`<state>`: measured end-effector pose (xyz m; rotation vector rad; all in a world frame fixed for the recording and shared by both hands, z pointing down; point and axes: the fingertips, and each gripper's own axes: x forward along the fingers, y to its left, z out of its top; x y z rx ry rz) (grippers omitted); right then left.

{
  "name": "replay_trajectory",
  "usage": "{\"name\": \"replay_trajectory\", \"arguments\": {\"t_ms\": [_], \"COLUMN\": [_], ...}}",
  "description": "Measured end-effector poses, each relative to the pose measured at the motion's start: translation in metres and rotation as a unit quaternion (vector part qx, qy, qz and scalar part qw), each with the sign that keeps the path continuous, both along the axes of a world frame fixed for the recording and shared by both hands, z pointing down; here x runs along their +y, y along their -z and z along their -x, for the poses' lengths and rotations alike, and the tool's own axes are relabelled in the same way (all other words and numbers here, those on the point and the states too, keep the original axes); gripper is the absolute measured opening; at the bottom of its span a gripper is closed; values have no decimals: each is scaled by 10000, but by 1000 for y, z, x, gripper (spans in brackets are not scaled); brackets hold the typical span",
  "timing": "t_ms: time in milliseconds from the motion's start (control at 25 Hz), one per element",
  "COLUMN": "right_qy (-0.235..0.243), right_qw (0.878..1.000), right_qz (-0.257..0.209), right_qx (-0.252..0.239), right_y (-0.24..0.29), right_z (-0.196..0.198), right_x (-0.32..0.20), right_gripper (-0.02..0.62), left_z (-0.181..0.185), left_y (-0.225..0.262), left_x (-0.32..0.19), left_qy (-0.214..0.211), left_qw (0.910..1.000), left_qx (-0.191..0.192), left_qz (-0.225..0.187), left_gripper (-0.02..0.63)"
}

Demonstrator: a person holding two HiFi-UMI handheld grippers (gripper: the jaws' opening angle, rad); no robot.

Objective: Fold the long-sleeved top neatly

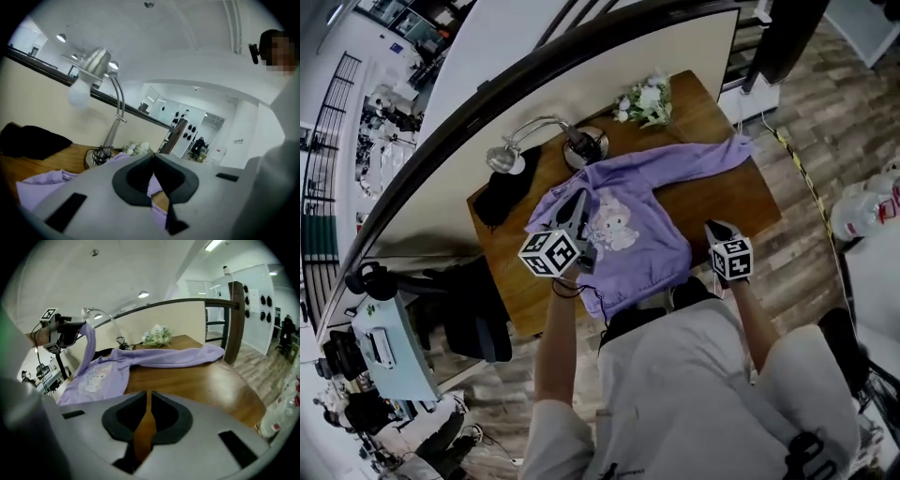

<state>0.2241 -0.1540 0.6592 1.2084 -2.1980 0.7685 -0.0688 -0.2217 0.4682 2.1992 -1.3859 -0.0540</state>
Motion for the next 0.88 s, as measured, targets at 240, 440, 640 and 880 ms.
{"name": "replay_trajectory", "arguments": {"t_ms": [240, 440, 640, 880], "right_qy": [-784, -970, -882, -1057], "right_qw": [9968, 9944, 9953, 9932], "right_qz": [125, 133, 155, 140], "right_qx": [-110, -404, -354, -460], "right_y": [-6, -1, 2, 9], "right_z": [-71, -82, -95, -109], "right_x": [-5, -11, -13, -24], "right_gripper": [29, 29, 32, 40], "left_z": [-66, -93, -117, -151], "left_y": [-83, -155, -180, -175], "left_x": [-47, -71, -87, -81], "left_qy": [-405, -530, -699, -1487], "left_qw": [9965, 9875, 9841, 9700], "left_qx": [-194, -637, -870, -1544], "left_qz": [700, 1338, 1383, 1143], "left_gripper": [26, 26, 29, 29]}}
